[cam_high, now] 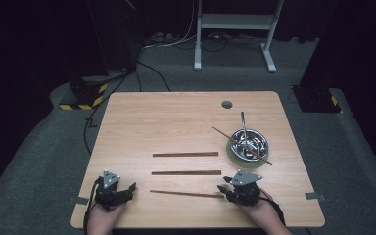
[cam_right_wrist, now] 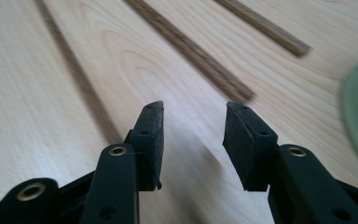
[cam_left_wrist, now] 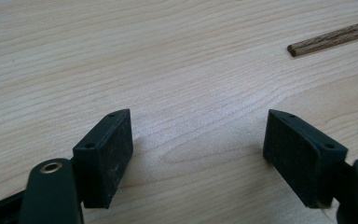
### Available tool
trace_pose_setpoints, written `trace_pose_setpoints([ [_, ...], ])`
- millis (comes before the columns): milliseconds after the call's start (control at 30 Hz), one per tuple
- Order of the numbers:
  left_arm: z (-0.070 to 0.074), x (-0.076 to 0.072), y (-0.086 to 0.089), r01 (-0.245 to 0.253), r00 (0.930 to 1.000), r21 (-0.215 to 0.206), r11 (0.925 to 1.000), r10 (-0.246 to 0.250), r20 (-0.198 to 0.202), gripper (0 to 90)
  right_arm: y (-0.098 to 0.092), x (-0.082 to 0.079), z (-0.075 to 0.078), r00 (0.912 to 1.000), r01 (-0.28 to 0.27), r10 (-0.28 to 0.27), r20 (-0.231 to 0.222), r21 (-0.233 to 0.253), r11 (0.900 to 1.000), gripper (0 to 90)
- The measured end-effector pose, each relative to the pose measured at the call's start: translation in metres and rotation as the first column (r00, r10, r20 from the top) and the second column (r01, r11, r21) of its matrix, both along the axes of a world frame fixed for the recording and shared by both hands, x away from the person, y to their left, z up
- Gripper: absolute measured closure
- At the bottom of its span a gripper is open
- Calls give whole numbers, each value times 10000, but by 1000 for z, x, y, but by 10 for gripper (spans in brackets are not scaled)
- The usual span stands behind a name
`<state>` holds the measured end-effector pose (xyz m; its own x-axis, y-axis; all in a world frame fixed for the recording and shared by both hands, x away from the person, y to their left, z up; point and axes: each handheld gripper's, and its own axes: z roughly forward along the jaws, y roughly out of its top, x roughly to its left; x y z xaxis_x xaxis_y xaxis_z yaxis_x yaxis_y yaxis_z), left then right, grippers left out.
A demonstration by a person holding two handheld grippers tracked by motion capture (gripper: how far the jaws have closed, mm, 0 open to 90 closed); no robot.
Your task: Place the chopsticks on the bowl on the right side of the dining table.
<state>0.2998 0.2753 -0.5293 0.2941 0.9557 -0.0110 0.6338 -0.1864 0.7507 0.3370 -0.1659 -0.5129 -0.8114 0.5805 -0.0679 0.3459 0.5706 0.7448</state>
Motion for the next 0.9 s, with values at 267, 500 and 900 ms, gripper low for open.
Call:
trace_pose_setpoints([
  [267,0,0,0,20,10000,26,10000,-20,-19,239,35,-15,-6,9950,-1002,1002,-62,-3,9950,564],
  [500,0,0,0,-20,10000,-28,10000,20,-10,239,53,-18,-7,9883,-1521,1519,-109,-180,9882,565],
  [900,0,-1,0,-5,10000,-36,10000,5,-67,239,76,-16,-6,9807,-1922,1912,-399,-229,9811,611],
])
